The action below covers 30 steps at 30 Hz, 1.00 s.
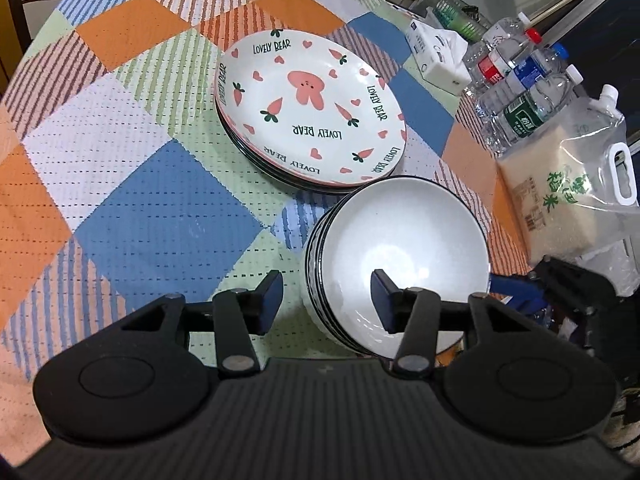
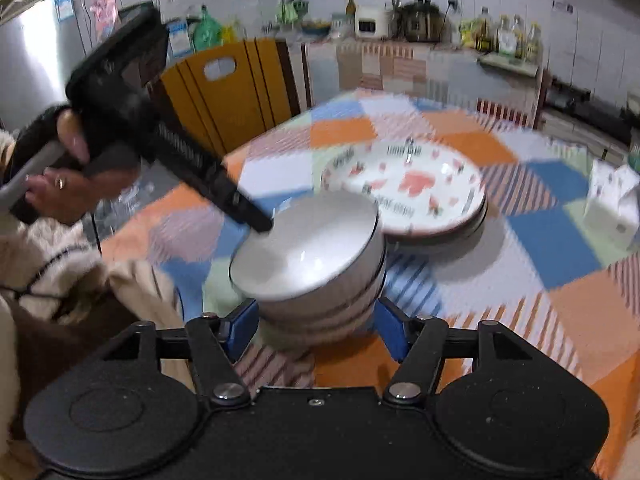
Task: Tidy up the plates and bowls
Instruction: 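Close the left gripper on the rim of the three nested bowls and lift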
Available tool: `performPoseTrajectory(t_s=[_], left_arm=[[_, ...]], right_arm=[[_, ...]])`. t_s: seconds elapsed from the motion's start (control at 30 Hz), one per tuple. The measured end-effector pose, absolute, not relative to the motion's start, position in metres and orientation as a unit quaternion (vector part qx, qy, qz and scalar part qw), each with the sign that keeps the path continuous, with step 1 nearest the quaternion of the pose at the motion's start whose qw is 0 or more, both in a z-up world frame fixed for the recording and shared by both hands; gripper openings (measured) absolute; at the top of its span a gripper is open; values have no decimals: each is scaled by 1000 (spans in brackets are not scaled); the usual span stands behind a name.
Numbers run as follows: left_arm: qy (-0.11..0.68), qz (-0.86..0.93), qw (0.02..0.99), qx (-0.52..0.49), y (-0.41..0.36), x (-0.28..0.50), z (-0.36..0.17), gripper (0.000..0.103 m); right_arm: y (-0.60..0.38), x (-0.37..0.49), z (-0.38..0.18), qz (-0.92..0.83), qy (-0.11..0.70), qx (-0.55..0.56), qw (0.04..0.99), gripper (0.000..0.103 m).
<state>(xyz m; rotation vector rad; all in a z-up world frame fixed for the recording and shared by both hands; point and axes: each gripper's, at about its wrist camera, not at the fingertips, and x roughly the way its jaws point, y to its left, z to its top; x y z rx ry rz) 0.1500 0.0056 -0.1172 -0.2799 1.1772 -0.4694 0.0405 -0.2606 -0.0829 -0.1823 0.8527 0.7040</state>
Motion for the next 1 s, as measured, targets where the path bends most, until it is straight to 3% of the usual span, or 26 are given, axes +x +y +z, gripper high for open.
performPoseTrajectory(t_s=[0.4,0.43,0.47,0.53,0.73,0.8,1.0], left_arm=[[555,-228,786,-153,5,147,-152,50],[557,-225,784,-157,4,148,-153,50],[558,-223,784,-157,2,148,-154,50],[554,-226,784,-166,0,149,-155,49],[553,-219,784,-177,-1,152,-162,44],[556,-222,781,-178,-2,153,-165,35],[558,-225,775,-195,1,154,-169,34]], right_arm=[[-233,42,-150,301,410,-159,846,75],[-232,42,-152,303,408,-152,848,81],[-231,44,-153,304,405,-144,850,93],[-229,45,-155,308,402,-136,852,98],[-218,52,-166,328,406,-128,843,99],[-218,56,-170,338,409,-113,840,99],[-221,70,-172,344,395,-82,848,99]])
